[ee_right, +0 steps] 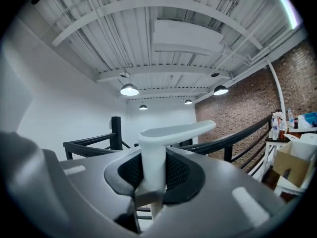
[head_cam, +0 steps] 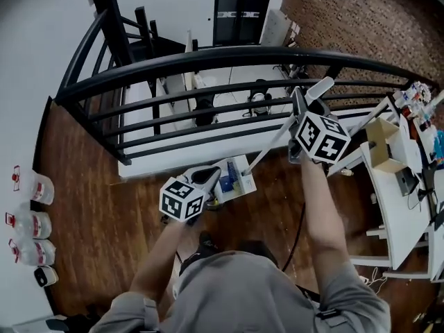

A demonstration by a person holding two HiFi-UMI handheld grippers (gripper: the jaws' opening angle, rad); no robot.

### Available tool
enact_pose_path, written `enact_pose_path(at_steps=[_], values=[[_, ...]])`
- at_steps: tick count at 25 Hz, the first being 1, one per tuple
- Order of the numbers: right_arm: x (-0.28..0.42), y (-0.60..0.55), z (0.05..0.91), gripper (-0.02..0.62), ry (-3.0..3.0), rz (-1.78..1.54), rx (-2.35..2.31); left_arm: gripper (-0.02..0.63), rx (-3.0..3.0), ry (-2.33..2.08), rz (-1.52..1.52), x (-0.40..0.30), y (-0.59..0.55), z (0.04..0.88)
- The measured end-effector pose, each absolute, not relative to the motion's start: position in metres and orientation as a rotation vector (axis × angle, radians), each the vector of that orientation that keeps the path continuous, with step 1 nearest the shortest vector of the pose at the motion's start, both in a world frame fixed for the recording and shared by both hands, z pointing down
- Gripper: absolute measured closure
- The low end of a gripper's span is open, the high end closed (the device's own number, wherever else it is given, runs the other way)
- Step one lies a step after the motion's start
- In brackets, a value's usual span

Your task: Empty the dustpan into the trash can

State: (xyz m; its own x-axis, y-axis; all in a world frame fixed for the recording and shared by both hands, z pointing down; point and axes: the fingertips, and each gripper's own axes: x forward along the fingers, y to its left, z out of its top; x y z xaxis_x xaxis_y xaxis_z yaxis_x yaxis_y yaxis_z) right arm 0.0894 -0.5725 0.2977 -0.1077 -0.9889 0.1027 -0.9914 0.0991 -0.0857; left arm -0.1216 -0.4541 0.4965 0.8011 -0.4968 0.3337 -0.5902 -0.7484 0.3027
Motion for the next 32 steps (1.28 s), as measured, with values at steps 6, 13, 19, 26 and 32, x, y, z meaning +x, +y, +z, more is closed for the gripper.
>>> enact_pose_path(at_steps=[6, 13, 19, 26, 32], values=[[0.09, -0.58, 0.322, 0.525, -2.271, 0.219, 2.106, 0.601, 2.576, -0.804, 0.322, -0.126, -0.47, 0.504], [0.102, -0.581, 0.326, 0.526, -2.252, 0.164, 2.097, 0.601, 2.562, -0.843, 0.337, -0.126, -0.475, 0.507], [0.086, -0.587, 0.321, 0.525, -2.28, 0.075, 2.035, 0.601, 2.552, -0.894, 0.346, -0.122, -0.473, 0.504], [0.028, -0.579, 0.306, 0.525, -2.343, -0.116, 1.925, 0.601, 2.565, -0.93, 0.334, -0.138, -0.462, 0.501], [-0.081, -0.543, 0.301, 0.529, -2.371, -0.265, 1.81, 0.601, 2.58, -0.906, 0.28, -0.2, -0.441, 0.495]])
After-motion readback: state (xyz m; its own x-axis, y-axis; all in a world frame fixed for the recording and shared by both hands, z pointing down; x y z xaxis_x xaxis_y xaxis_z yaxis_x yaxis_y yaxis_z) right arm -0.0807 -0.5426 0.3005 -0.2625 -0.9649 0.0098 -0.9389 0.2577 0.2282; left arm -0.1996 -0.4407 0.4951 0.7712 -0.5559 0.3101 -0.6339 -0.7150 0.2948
